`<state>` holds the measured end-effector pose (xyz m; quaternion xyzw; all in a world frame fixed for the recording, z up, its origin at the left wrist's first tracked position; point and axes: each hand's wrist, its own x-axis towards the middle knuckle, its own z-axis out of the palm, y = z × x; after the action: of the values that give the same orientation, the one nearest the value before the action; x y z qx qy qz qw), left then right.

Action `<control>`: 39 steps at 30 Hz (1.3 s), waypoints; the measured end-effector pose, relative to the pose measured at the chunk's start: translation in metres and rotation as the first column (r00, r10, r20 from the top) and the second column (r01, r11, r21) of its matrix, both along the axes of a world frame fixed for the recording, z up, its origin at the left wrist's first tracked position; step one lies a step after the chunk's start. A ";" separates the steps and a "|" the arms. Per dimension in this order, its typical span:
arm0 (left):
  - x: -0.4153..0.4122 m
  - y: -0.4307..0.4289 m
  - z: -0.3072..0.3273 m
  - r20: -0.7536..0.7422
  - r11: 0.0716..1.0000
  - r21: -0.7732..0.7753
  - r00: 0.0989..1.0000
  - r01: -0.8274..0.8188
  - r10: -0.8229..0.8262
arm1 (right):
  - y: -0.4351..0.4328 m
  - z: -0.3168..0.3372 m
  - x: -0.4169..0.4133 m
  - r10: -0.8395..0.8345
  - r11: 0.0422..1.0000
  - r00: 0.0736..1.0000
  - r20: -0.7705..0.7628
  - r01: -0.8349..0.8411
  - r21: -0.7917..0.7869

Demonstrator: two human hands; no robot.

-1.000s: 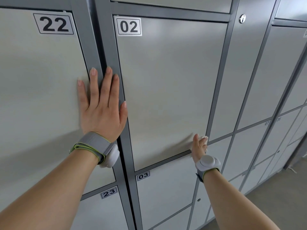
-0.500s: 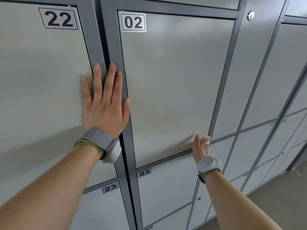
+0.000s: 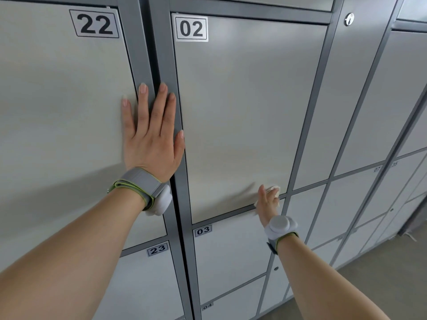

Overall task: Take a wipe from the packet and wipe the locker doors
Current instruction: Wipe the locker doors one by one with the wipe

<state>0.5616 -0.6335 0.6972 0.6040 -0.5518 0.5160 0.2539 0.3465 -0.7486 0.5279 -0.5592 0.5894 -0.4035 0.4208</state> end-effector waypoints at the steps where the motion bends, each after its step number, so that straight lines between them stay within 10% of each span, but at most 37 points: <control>1: 0.000 0.000 0.001 0.000 1.000 0.006 1.000 0.009 -0.009 | 0.007 -0.002 0.008 0.023 1.000 1.000 0.001 -0.023 0.004; 11: 0.017 0.033 0.005 -0.006 0.971 0.108 0.977 0.214 -0.215 | 0.063 -0.007 0.059 0.131 0.991 0.991 0.035 -0.132 0.025; 39: 0.124 0.144 0.003 -0.064 0.995 0.080 0.997 0.056 -0.051 | 0.195 0.054 0.177 0.340 0.928 0.937 0.085 -0.319 -0.192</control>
<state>0.6854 -0.4893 0.7005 0.6144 -0.5805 0.4670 0.2595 0.5237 -0.5532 0.5823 -0.6607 0.4237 -0.4094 0.4652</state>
